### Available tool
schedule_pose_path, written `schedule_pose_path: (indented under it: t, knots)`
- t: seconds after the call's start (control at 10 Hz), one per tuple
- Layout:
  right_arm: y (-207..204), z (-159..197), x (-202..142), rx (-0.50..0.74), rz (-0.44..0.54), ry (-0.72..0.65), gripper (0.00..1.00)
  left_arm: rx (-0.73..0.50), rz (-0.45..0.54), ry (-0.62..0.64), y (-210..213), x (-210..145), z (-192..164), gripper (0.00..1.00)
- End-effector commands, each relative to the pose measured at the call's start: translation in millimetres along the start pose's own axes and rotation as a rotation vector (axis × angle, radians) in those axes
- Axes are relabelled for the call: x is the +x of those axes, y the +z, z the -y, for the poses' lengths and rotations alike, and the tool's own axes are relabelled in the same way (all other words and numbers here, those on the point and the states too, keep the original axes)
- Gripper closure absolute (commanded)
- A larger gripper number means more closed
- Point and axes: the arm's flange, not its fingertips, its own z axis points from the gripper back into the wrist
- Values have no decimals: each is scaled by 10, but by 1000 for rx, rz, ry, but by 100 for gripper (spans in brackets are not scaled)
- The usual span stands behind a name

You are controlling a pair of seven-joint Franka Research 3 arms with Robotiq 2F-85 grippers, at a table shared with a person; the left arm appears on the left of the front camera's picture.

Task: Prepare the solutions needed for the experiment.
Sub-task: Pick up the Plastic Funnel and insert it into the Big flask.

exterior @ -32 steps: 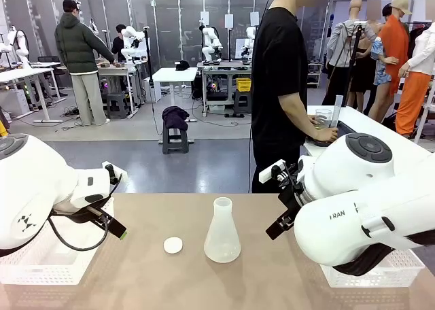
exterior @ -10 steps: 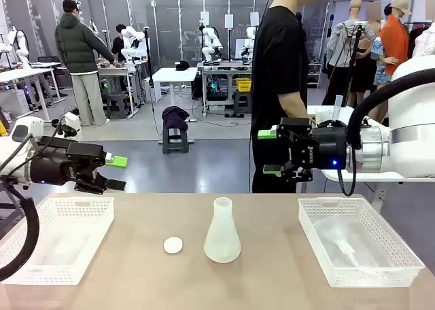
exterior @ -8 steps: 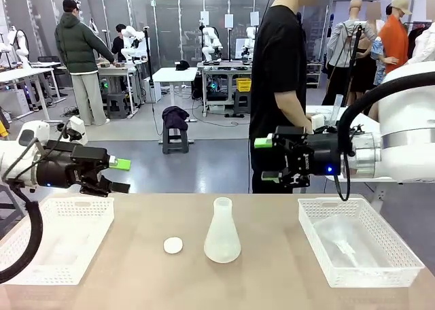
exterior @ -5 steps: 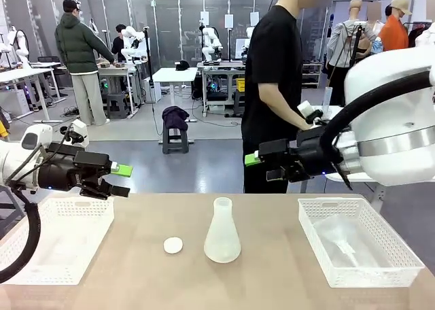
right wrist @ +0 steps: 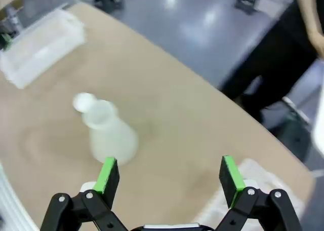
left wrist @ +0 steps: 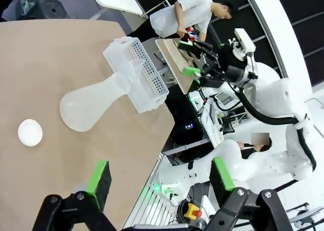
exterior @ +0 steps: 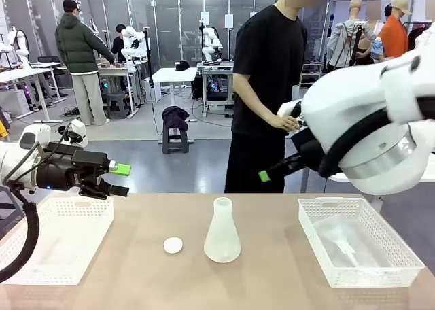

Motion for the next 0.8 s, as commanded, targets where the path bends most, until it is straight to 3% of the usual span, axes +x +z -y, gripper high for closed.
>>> schedule_pose_path:
  t: [0.0, 0.1, 0.2, 0.5, 0.6, 0.7]
  knots:
    - [-44, 166, -23, -192, -90, 122, 0, -24, 15, 15, -20, 16, 21, 0]
    - [-15, 168, -58, -237, -143, 129, 0, -24, 15, 15, -20, 16, 21, 0]
    - [-9, 155, -58, -83, -43, 91, 0, -24, 15, 15, -20, 16, 21, 0]
    - [-9, 155, -58, -83, -43, 91, 0, -24, 15, 15, -20, 16, 21, 0]
    - [-31, 170, -88, -118, -67, 126, 0, -24, 15, 15, -20, 16, 21, 0]
    - [-106, 235, -135, -73, -146, 259, 0, -24, 15, 15, -20, 16, 21, 0]
